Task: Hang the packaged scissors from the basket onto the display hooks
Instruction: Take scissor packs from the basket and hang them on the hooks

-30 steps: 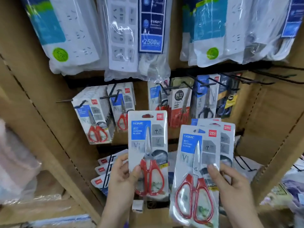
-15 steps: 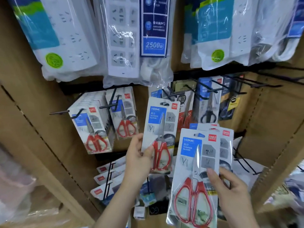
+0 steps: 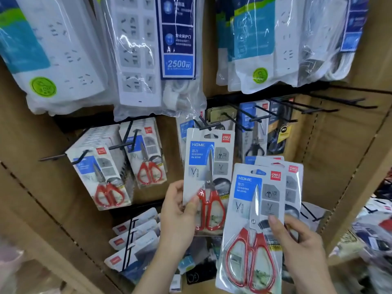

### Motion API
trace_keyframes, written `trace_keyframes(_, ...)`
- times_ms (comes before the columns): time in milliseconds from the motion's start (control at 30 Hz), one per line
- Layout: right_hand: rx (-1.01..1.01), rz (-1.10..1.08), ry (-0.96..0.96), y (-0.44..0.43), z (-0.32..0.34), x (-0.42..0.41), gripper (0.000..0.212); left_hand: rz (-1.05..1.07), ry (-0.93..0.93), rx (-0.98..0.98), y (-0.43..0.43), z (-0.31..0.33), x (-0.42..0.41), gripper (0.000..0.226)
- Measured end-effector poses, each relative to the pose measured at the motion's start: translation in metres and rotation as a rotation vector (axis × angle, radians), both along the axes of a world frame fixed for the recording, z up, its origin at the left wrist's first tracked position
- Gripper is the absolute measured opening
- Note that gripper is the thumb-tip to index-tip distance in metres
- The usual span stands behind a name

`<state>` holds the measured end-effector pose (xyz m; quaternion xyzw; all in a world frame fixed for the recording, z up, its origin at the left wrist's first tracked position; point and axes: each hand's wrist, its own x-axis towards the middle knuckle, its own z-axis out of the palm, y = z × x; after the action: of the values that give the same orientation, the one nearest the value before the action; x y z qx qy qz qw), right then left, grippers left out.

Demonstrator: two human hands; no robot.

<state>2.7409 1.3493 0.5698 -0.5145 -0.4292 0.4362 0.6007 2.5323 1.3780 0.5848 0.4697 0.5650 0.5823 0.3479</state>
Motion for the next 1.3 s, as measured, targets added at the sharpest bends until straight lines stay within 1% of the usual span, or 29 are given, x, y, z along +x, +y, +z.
trace_keyframes(100, -0.001, 0.003, 0.033, 0.001, 0.001, 0.003, 0.009, 0.029, -0.033, 0.005, -0.001, -0.002, 0.005, 0.027)
trace_keyframes(200, 0.005, 0.032, 0.025, 0.002, -0.001, 0.007, 0.012, 0.068, -0.06, 0.02, 0.0, -0.003, 0.006, 0.027)
trace_keyframes(333, -0.001, 0.067, 0.075, 0.003, 0.001, 0.008, 0.013, 0.063, 0.0, -0.024, 0.016, -0.002, 0.002, 0.025)
trace_keyframes(500, -0.036, 0.115, 0.092, 0.009, 0.003, 0.01, 0.017, 0.117, 0.061, -0.058, 0.064, 0.0, -0.005, 0.023)
trace_keyframes(633, -0.041, 0.12, 0.095, 0.011, 0.004, 0.013, 0.014, 0.224, 0.156, -0.075, 0.105, 0.002, -0.013, 0.034)
trace_keyframes(767, -0.019, 0.147, 0.106, 0.012, 0.008, 0.015, 0.011, 0.322, 0.265, -0.126, 0.135, 0.006, -0.018, 0.034)
trace_keyframes(900, -0.009, 0.161, 0.117, 0.014, 0.009, 0.016, 0.012, 0.249, 0.339, -0.266, 0.144, 0.008, -0.015, 0.036)
trace_keyframes(967, -0.019, 0.167, 0.13, 0.015, 0.008, 0.016, 0.013, 0.224, 0.409, -0.316, 0.139, 0.006, -0.016, 0.043)
trace_keyframes(1033, -0.029, 0.167, 0.135, 0.016, 0.006, 0.015, 0.015, 0.228, 0.498, -0.327, 0.121, 0.006, -0.015, 0.051)
trace_keyframes(1067, -0.026, 0.165, 0.125, 0.017, 0.004, 0.015, 0.016, 0.226, 0.491, -0.308, 0.106, 0.006, -0.012, 0.051)
trace_keyframes(1100, -0.023, 0.162, 0.111, 0.018, 0.004, 0.014, 0.017, 0.202, 0.42, -0.285, 0.085, 0.008, -0.007, 0.045)
trace_keyframes(1133, -0.012, 0.16, 0.091, 0.018, 0.004, 0.012, 0.016, 0.148, 0.296, -0.261, 0.059, 0.01, 0.003, 0.035)
trace_keyframes(1200, 0.023, 0.16, 0.058, 0.019, 0.005, 0.008, 0.013, -0.048, 0.079, -0.263, 0.008, 0.015, 0.024, 0.021)
trace_keyframes(1267, 0.055, 0.165, 0.029, 0.019, 0.007, 0.001, 0.012, -0.209, -0.022, -0.29, -0.027, 0.02, 0.042, 0.019)
trace_keyframes(1300, 0.068, 0.171, 0.029, 0.018, 0.008, -0.004, 0.012, -0.233, -0.06, -0.282, -0.035, 0.018, 0.047, 0.017)
